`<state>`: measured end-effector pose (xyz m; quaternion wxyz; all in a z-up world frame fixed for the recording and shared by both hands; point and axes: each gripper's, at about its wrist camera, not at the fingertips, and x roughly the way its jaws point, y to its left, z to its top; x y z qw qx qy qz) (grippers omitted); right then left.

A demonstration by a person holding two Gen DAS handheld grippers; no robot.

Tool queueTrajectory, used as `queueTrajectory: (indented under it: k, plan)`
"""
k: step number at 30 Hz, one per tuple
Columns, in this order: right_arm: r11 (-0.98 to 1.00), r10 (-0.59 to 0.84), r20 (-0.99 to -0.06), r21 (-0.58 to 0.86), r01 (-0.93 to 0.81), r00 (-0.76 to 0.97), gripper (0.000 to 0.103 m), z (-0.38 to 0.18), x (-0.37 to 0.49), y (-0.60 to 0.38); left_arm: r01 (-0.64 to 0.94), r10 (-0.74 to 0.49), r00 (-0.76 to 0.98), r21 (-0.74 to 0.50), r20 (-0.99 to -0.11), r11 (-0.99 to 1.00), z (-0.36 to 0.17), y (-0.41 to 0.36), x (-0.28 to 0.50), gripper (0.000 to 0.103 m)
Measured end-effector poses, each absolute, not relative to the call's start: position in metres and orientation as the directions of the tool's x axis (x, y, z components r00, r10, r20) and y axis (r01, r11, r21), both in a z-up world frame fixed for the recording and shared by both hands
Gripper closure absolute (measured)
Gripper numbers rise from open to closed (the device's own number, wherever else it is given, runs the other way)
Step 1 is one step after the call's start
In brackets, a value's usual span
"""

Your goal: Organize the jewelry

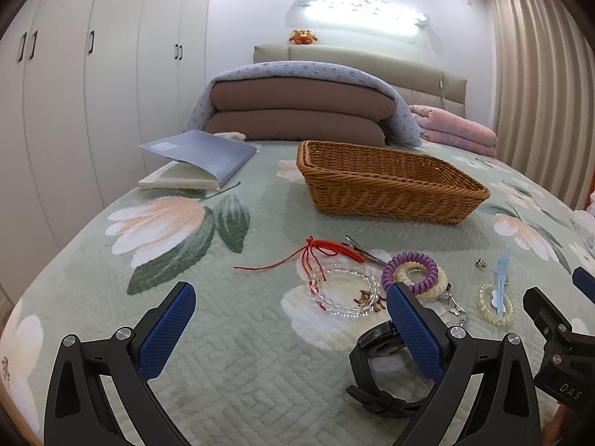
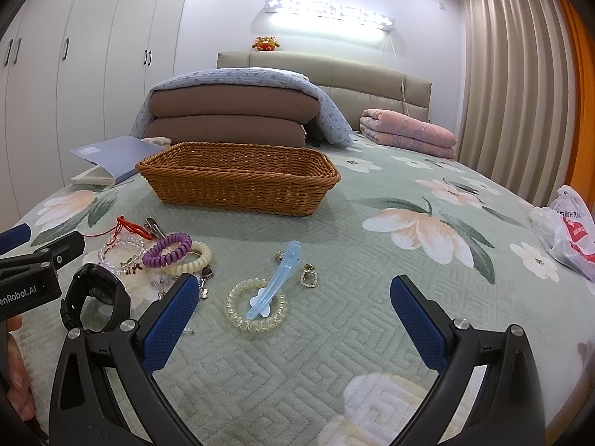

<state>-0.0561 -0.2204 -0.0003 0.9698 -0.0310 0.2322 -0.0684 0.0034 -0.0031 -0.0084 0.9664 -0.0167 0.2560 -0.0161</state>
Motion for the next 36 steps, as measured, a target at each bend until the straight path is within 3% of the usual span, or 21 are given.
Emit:
queueTrajectory:
  k: [36]
  plan:
    - [0.985,-0.16,-0.448,-0.13,0.113,0.88,0.0,-0.0036,-0.0551,-0.2133,0.021,-0.049,0.867,-0.061,-0.496,0.998,-0.0094,0.0008,0.0038,0.001]
